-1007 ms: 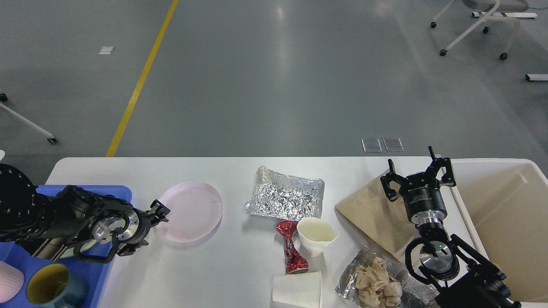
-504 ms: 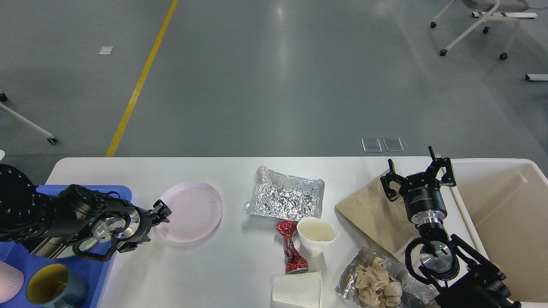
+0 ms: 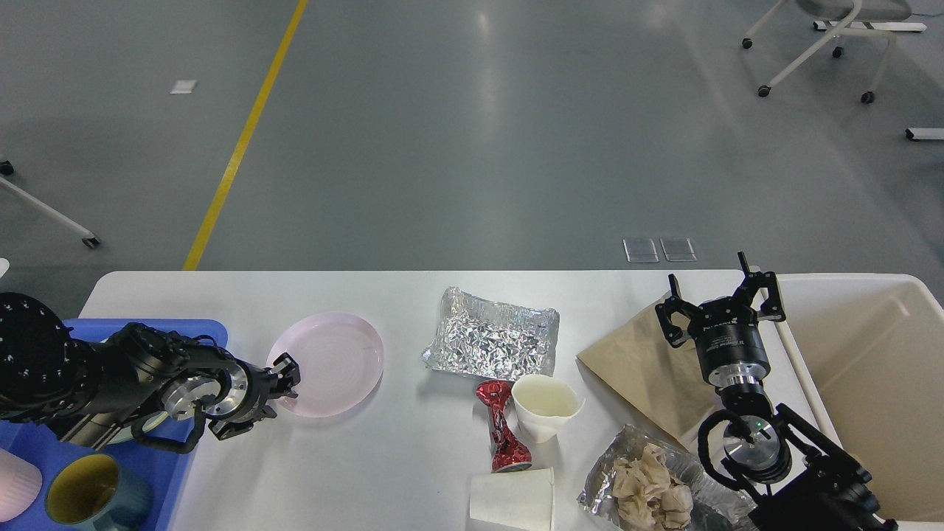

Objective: Tidy desktop
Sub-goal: 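Grip the pink plate rim with the left gripper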

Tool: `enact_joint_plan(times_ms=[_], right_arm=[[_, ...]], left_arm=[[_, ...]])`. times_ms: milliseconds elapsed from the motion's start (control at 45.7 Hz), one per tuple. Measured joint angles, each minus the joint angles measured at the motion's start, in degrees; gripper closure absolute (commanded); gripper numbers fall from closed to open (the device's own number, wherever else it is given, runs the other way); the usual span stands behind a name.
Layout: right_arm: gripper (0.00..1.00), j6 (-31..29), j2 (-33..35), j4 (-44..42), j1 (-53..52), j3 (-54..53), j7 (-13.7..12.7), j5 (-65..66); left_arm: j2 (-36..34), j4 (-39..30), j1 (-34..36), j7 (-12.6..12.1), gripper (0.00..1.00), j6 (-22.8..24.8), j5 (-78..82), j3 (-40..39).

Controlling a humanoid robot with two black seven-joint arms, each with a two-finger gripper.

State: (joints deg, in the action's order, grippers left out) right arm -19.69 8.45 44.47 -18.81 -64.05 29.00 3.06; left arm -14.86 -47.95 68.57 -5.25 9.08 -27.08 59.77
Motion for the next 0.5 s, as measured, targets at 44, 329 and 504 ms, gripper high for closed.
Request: enact_joint_plan(times_ms=[44, 329, 504], right_arm=[[0.0, 0.0, 0.0, 0.0, 0.0, 0.0, 0.0, 0.0], [0.0, 0.0, 0.0, 0.0, 0.0, 0.0, 0.0, 0.0], [0.0, 0.0, 0.0, 0.0, 0.0, 0.0, 0.0, 0.0]], left_arm=[[0.0, 0.0, 0.0, 0.0, 0.78, 0.6, 0.0, 0.0], [-0.2, 0.0, 0.0, 0.0, 0.9, 3.0, 0.0, 0.0], [-0.4, 0.1, 0.0, -0.2, 1.0, 3.1, 0.0, 0.0]])
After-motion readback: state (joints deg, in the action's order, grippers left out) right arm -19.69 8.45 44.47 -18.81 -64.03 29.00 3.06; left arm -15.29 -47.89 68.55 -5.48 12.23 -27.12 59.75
